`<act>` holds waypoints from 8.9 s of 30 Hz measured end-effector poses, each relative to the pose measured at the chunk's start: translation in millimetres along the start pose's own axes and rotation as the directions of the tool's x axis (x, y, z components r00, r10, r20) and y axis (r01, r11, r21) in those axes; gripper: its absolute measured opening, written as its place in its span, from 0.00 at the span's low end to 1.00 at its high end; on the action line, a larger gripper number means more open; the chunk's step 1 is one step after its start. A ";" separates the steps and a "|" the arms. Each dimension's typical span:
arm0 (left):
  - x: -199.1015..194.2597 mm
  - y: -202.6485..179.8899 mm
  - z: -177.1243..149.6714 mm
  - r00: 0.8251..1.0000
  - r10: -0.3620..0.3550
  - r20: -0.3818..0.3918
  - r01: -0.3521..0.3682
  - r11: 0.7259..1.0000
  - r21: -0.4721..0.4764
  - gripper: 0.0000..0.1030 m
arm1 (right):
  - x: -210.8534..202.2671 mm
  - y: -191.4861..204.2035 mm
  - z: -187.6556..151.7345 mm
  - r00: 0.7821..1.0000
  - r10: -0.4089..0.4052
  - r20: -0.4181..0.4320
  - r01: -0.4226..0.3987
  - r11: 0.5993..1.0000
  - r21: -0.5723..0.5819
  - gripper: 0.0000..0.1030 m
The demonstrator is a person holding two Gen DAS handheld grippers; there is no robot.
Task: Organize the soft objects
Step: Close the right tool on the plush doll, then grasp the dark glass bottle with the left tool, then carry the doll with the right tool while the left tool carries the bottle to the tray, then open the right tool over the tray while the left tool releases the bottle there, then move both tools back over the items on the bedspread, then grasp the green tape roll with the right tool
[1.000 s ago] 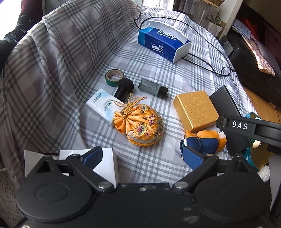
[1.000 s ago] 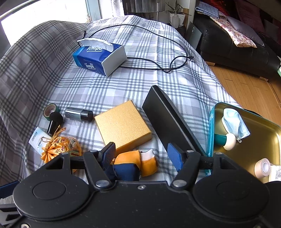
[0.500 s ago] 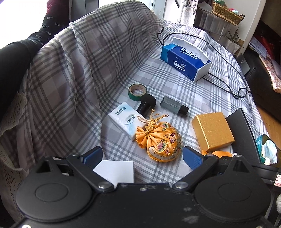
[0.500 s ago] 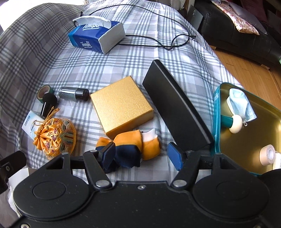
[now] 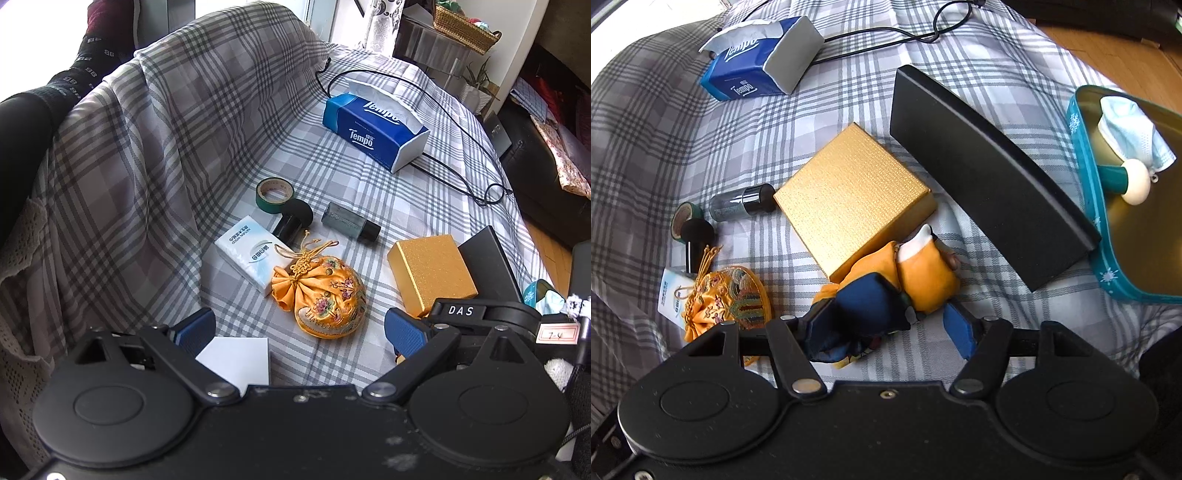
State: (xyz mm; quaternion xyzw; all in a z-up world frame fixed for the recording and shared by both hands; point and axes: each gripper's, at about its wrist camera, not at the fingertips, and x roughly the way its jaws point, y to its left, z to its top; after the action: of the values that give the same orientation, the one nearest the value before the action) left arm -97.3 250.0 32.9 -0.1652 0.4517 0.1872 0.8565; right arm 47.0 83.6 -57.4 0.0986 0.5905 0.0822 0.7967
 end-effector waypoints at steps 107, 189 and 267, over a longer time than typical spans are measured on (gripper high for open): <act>58.6 -84.0 71.2 0.996 -0.018 -0.086 0.033 0.984 0.175 0.68 | -14.3 -45.7 -61.2 0.931 0.315 0.185 -0.266 0.931 -0.248 0.46; 35.6 -267.8 -55.2 0.934 -0.224 -0.277 0.334 0.821 0.463 0.89 | -146.3 -248.4 -26.9 0.861 -0.191 0.472 0.064 0.960 0.272 0.47; -8.0 32.2 10.1 0.999 0.002 0.041 0.000 0.998 -0.061 0.97 | -4.1 121.2 34.0 0.983 0.109 0.148 -0.014 0.846 -0.532 0.46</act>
State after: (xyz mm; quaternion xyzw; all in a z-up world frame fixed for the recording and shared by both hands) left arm -109.4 281.3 41.3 -0.1870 0.4284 0.2045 0.8600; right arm 76.6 197.7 -13.3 -0.0988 0.4701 0.2583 0.8381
